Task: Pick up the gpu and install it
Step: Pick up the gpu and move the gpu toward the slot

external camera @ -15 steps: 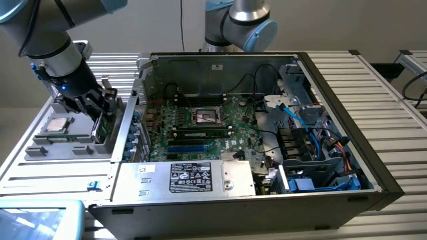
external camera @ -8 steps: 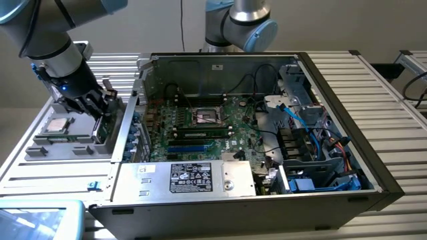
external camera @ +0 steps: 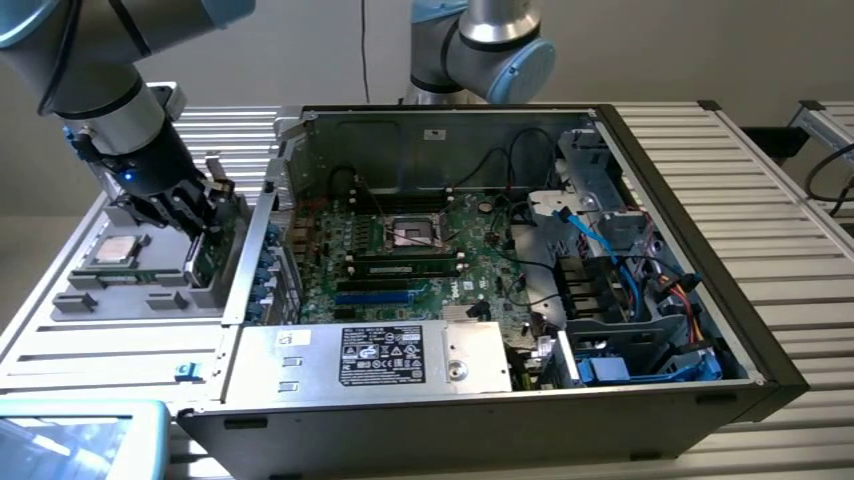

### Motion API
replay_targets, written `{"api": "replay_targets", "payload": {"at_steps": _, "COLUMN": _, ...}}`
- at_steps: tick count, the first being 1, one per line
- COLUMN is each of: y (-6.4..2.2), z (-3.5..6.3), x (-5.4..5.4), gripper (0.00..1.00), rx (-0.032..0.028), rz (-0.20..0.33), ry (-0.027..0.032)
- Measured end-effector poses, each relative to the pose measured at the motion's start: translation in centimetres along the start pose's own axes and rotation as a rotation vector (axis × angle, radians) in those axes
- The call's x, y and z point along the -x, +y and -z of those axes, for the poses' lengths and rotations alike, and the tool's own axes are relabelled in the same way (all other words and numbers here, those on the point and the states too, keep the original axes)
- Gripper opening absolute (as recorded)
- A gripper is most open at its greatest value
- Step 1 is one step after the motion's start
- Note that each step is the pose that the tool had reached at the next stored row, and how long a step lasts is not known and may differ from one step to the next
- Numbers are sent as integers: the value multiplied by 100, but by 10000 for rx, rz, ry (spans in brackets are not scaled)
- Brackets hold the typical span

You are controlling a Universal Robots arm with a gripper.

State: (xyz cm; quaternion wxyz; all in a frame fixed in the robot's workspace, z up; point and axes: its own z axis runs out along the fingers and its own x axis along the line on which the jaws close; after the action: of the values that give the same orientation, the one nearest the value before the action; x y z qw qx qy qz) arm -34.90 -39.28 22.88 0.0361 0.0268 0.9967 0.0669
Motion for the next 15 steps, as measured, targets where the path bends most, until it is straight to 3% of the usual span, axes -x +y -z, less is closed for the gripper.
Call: {"api": "replay_targets", "payload": {"at_steps": 15, "y": 83, "z": 653, "x": 46, "gripper": 28, "rx": 3, "rz": -5, "ry": 2}}
